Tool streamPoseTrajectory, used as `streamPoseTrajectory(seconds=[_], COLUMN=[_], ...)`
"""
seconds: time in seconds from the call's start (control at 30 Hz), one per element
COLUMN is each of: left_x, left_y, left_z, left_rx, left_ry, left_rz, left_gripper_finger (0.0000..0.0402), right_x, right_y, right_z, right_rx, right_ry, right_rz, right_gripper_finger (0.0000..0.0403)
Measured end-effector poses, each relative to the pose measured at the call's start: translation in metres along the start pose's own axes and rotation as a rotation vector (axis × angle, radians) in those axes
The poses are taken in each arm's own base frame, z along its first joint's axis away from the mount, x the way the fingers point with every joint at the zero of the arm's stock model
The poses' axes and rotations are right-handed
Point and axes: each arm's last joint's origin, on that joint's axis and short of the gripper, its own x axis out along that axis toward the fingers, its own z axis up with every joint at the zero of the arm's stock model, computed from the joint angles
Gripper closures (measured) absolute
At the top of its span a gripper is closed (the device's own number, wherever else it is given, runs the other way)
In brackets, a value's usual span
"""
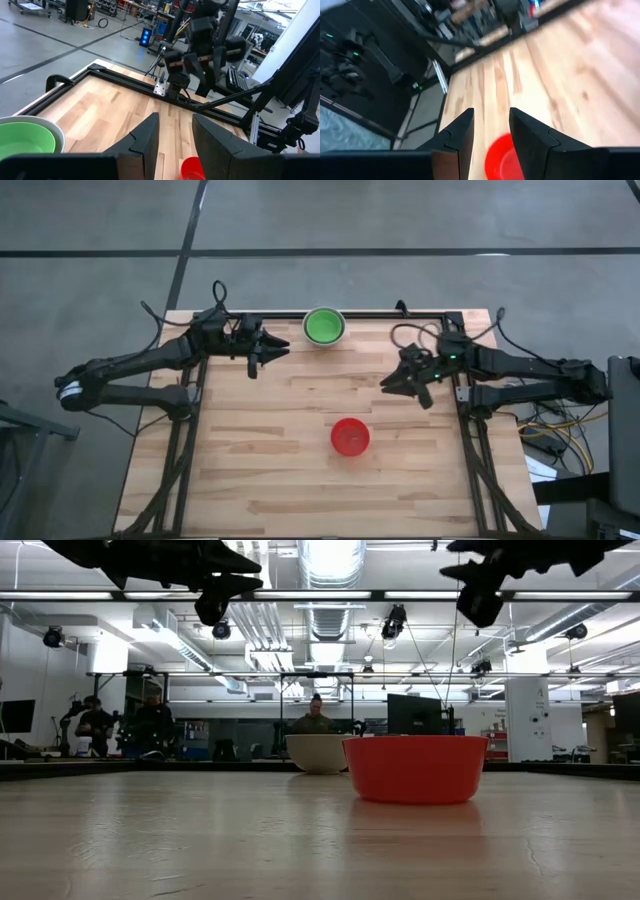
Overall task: Nest bowls inside each other
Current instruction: Stack the red bowl on top of the green bowl
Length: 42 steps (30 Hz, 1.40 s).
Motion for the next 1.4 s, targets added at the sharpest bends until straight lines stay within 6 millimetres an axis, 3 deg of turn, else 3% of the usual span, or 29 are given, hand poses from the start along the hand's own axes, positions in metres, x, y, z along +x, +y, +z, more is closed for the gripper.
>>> streamPoseTrajectory(seconds=[0.33,0.6,0.8,1.1,1.4], left_x=[0.0,0.0,0.0,0.0,0.0], left_y=[0.0,0.0,0.0,0.0,0.0], left_z=[0.0,0.0,0.0,-0.001,-0.001], left_rx=[0.0,0.0,-0.001,-0.004,-0.004], left_ry=[0.0,0.001,0.001,0.009,0.01], left_rz=[0.001,0.001,0.001,0.003,0.004], left_gripper_finger=[0.028,0.028,0.028,0.028,0.028], right_x=[0.031,0.059,0.081,0.102,0.105], right_y=[0.014,0.015,0.011,-0.003,-0.019], right_z=[0.024,0.025,0.025,0.011,-0.011], right_rx=[0.077,0.219,0.235,0.291,0.361], right_ry=[0.239,0.466,0.509,0.616,0.695], right_rz=[-0.109,-0.242,-0.275,-0.334,-0.419], right_gripper_finger=[0.0282,0.0282,0.0282,0.0282,0.0282])
